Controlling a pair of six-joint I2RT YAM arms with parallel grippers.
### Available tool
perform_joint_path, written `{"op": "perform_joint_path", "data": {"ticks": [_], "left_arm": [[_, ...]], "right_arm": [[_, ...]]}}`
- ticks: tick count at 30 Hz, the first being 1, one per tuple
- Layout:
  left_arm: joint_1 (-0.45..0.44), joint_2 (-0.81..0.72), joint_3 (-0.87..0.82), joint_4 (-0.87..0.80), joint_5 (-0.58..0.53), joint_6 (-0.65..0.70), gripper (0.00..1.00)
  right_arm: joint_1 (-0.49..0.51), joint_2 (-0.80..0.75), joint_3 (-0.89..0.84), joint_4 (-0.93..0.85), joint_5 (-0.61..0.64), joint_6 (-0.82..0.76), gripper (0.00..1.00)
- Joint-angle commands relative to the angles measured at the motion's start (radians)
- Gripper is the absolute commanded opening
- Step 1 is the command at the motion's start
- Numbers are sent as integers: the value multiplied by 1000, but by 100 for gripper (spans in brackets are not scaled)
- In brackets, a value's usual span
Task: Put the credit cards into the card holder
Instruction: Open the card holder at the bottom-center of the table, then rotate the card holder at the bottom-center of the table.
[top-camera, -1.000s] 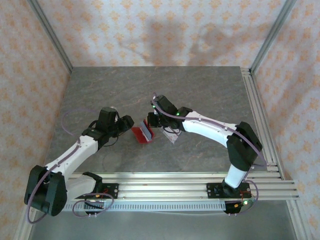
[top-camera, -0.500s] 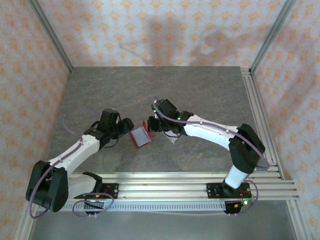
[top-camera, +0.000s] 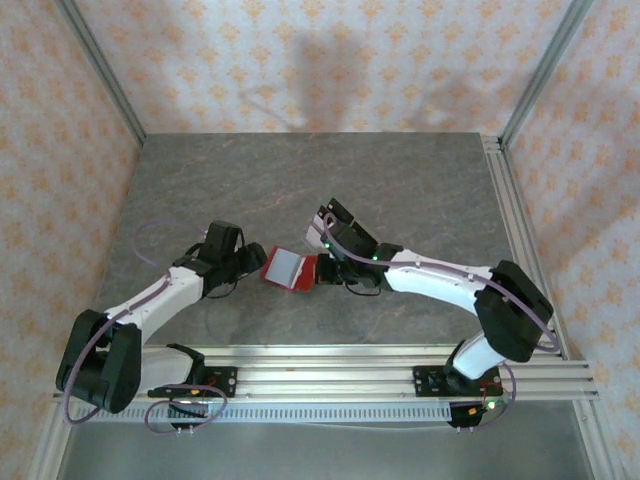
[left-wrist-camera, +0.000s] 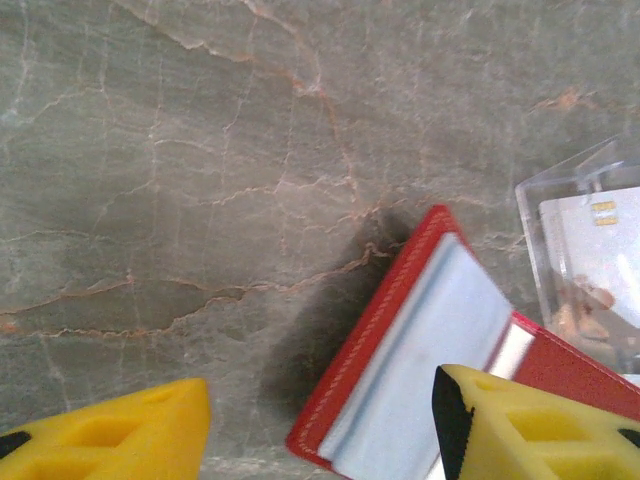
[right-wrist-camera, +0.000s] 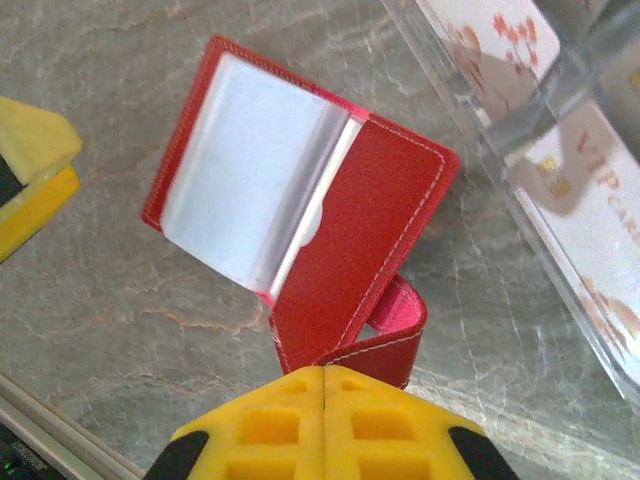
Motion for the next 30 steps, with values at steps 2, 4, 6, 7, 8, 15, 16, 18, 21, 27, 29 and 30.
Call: {"op": "perform_joint_path", "data": {"ticks": [2, 4, 6, 7, 8, 15, 16, 18, 21, 27, 29, 30], "left_arm": [[-6, 35, 33, -35, -21, 35, 62], [-6, 52, 39, -33, -18, 42, 62], [-6, 68, 45, -28, -11, 46, 63], [-6, 75, 48, -23, -4, 48, 63], [-7, 80, 51, -21, 1, 50, 63], [-9, 111, 67, 43, 57, 54, 66], [-8, 116, 70, 55, 68, 54, 66], [-8, 133, 81, 71, 87, 57, 67], [-8, 177, 110, 77, 117, 68, 67], [-8, 250, 171, 65, 146, 100, 67], [-8, 266, 192, 49, 139, 117, 67], [-6, 273, 204, 38, 133, 127, 68]], "right_arm": [[11, -21, -60, 47, 0, 45, 0], [10, -12, -79, 54, 2, 45, 0], [11, 0, -84, 52, 8, 37, 0], [11, 6, -86, 50, 12, 32, 0], [11, 12, -88, 50, 15, 29, 0], [11, 45, -90, 50, 22, 12, 0], [11, 47, -91, 51, 22, 11, 0], [10, 52, -91, 51, 23, 11, 0], [11, 52, -95, 52, 28, 10, 0], [11, 46, -104, 50, 39, 9, 0], [10, 44, -109, 50, 42, 8, 0], [10, 42, -109, 50, 44, 8, 0]]}}
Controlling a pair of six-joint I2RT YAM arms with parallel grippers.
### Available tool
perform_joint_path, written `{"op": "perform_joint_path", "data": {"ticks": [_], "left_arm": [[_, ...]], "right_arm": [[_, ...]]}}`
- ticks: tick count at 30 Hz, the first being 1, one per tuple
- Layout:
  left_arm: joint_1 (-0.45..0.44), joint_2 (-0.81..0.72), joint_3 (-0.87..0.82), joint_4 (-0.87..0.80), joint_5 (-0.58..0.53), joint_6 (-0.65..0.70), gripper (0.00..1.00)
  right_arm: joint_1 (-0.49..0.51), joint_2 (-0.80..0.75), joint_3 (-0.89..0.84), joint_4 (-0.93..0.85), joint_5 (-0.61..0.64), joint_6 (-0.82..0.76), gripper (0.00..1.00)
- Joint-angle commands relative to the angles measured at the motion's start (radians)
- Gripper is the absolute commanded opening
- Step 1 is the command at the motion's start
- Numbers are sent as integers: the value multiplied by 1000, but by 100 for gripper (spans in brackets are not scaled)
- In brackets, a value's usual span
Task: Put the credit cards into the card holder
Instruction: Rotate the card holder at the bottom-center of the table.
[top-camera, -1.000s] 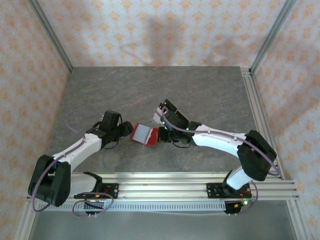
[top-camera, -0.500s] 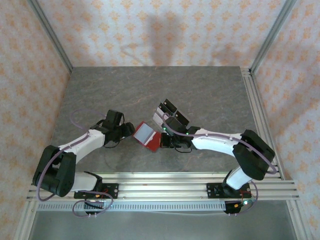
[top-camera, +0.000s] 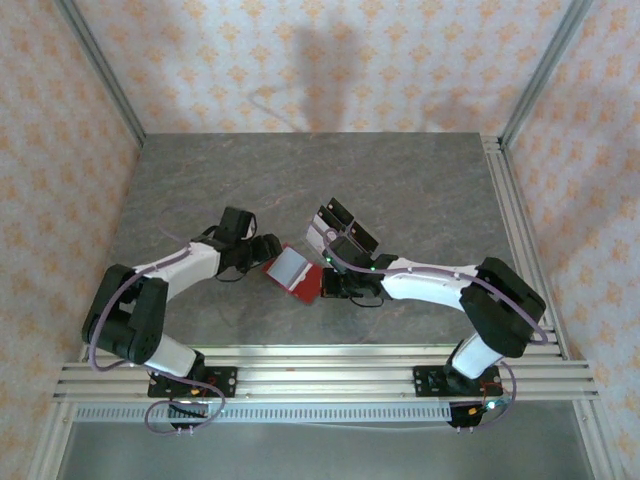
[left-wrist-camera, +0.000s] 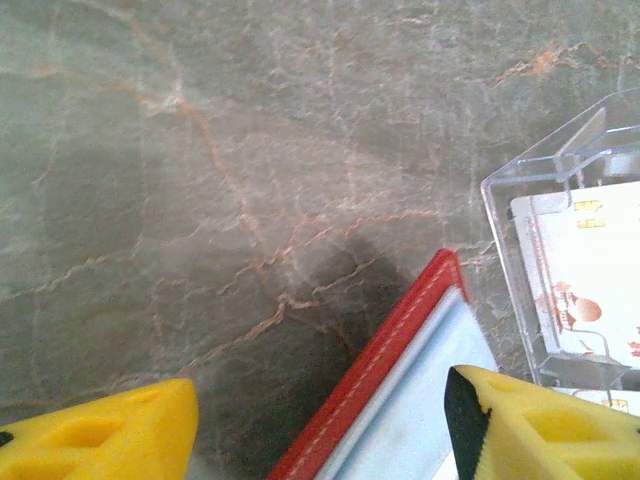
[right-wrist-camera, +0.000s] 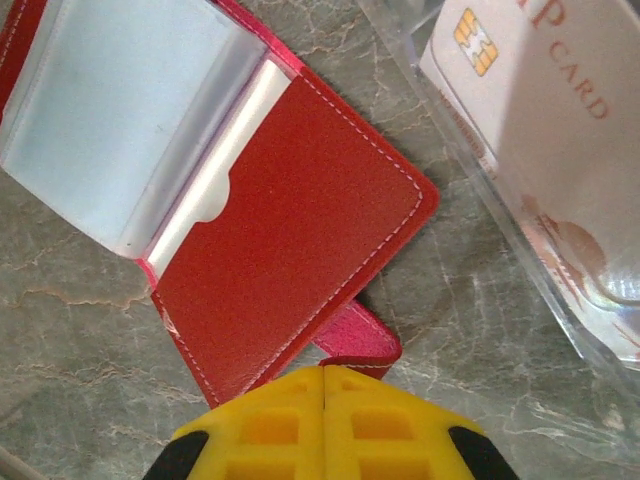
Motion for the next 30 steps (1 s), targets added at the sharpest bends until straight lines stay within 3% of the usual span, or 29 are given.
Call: {"op": "perform_joint_path", "data": {"ticks": [1, 15, 30], "left_arm": [[-6, 18, 53, -22, 4, 57, 68], [-3, 132, 104, -36, 115, 111, 66], [31, 28, 39, 30, 212, 53, 30]], "right_arm": [[4, -8, -19, 1, 39, -13, 0], [4, -17, -30, 0, 53, -19, 0], [2, -5, -27, 6, 54, -24, 0]]}}
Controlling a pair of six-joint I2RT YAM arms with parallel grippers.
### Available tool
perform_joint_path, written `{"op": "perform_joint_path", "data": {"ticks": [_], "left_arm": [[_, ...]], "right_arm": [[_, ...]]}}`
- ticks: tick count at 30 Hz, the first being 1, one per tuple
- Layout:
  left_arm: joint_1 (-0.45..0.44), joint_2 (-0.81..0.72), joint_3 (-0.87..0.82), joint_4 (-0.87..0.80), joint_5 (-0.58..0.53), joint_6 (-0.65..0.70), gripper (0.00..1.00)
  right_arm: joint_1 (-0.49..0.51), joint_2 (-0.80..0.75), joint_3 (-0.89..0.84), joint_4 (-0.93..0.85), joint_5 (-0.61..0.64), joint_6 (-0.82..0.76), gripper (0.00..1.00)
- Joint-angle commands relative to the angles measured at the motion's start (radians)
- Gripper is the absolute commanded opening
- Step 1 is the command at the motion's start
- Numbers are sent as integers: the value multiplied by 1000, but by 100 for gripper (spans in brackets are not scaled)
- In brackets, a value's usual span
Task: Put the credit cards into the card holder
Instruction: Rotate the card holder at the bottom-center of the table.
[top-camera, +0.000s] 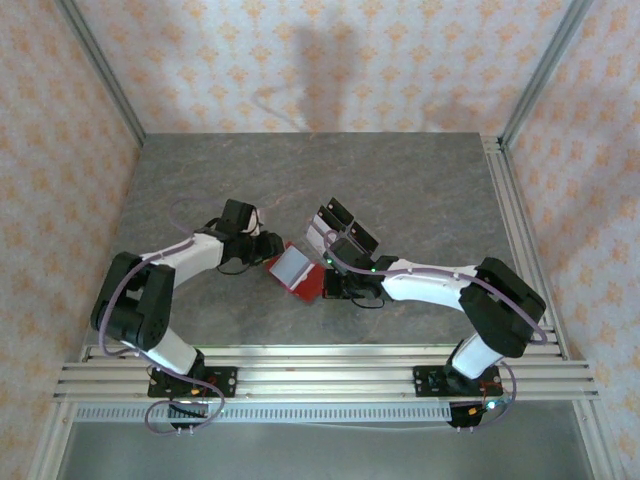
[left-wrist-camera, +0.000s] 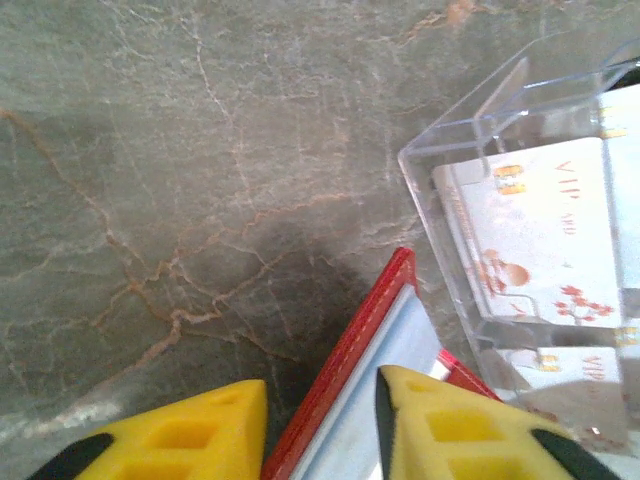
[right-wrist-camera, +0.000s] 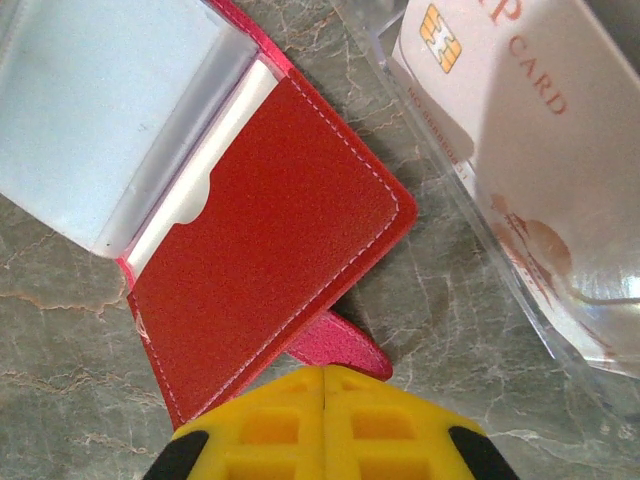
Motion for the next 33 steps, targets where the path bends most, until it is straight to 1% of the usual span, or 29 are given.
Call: {"op": "perform_joint_path", "data": {"ticks": [1, 3, 6, 8, 9, 10, 12, 18, 20, 23, 24, 26, 29, 31, 33], "left_arm": [[7, -42, -21, 25, 30, -9, 28], [8, -52, -26, 25, 32, -11, 22], [8, -56, -31, 24, 29, -13, 20], [8, -54, -34, 31, 34, -14, 21], [8, -51, -36, 32, 35, -13, 23], [8, -48, -38, 32, 37, -13, 27], [7, -40, -41, 33, 38, -10, 30], [7, -21, -50, 49, 65, -10, 31], [7, -16, -49, 53, 77, -13, 30], [7, -17, -52, 67, 97, -26, 22], [8, -20, -53, 71, 104, -30, 16], [8, -28, -52, 66, 105, -33, 9], [8, -44, -50, 51, 105, -30, 6], [8, -53, -50, 39, 104, -24, 0], [8, -69, -57, 35, 99, -25, 0]], "right_arm": [[3, -5, -10, 0, 35, -17, 0], [3, -2, -8, 1, 34, -17, 0], [3, 0, -6, 0, 33, -18, 0], [3, 3, -4, 0, 33, -17, 0], [3, 3, -3, -1, 33, -18, 0], [3, 3, -3, -1, 33, -18, 0], [2, 3, -3, 0, 33, -18, 0], [3, 4, -3, 0, 34, -18, 0], [3, 8, -3, 2, 35, -18, 0], [2, 11, 0, 3, 35, -17, 0], [3, 13, -1, 5, 35, -18, 0], [2, 16, 0, 7, 35, -19, 0], [1, 22, 9, 8, 33, -21, 0], [1, 32, 19, 8, 30, -25, 0], [0, 44, 34, 8, 24, -31, 0]]}}
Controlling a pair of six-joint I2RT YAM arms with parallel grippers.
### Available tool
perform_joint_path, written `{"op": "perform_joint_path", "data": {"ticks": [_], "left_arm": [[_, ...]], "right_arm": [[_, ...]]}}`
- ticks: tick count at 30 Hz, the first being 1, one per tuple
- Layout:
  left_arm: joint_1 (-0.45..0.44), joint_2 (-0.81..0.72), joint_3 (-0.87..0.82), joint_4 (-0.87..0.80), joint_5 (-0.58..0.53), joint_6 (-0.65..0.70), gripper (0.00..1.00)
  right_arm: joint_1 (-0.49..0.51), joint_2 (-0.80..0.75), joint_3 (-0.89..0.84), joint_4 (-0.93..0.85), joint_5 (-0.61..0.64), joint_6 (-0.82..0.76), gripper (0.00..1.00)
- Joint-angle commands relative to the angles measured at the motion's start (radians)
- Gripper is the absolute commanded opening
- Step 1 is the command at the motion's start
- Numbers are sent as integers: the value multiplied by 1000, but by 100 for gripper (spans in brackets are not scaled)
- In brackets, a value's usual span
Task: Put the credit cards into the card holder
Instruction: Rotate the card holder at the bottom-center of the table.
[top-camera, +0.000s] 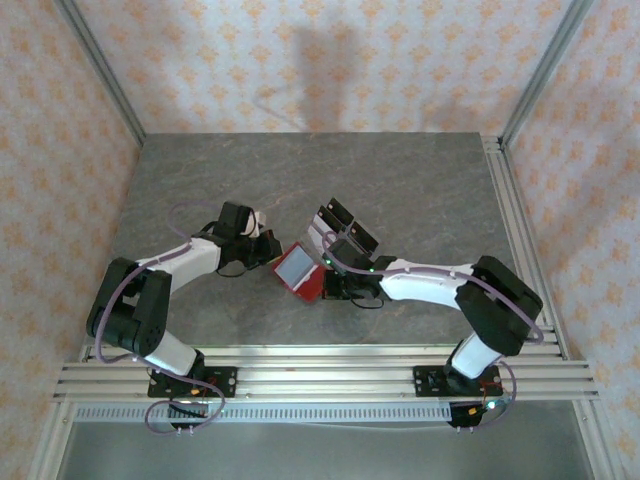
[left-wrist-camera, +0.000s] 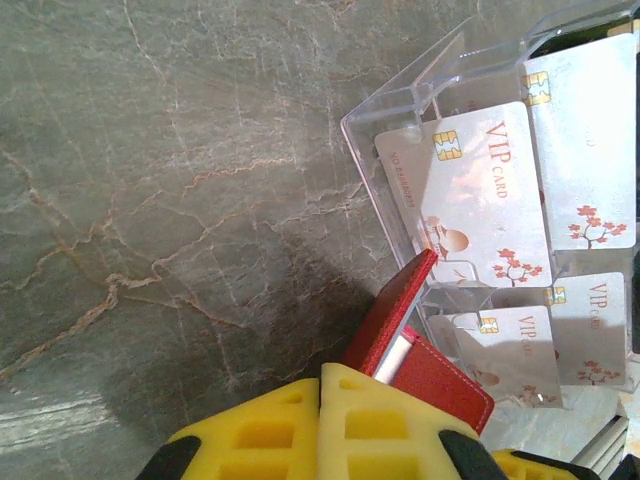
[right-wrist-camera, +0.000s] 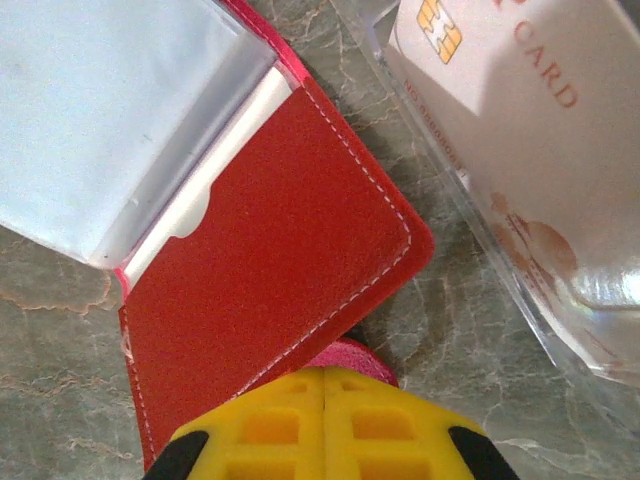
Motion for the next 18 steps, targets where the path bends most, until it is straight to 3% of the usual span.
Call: {"op": "perform_joint_path", "data": {"ticks": [1, 13, 18], "left_arm": [[7, -48, -24, -13, 15, 6, 0], [6, -300, -146, -47, -51, -39, 0], [6, -322, -211, 1, -65, -78, 0]], "right_arm": [[-2, 29, 41, 4, 22, -24, 0], [-3, 157, 257, -27, -43, -79, 0], [-8, 194, 329, -71, -38, -106, 2]]}}
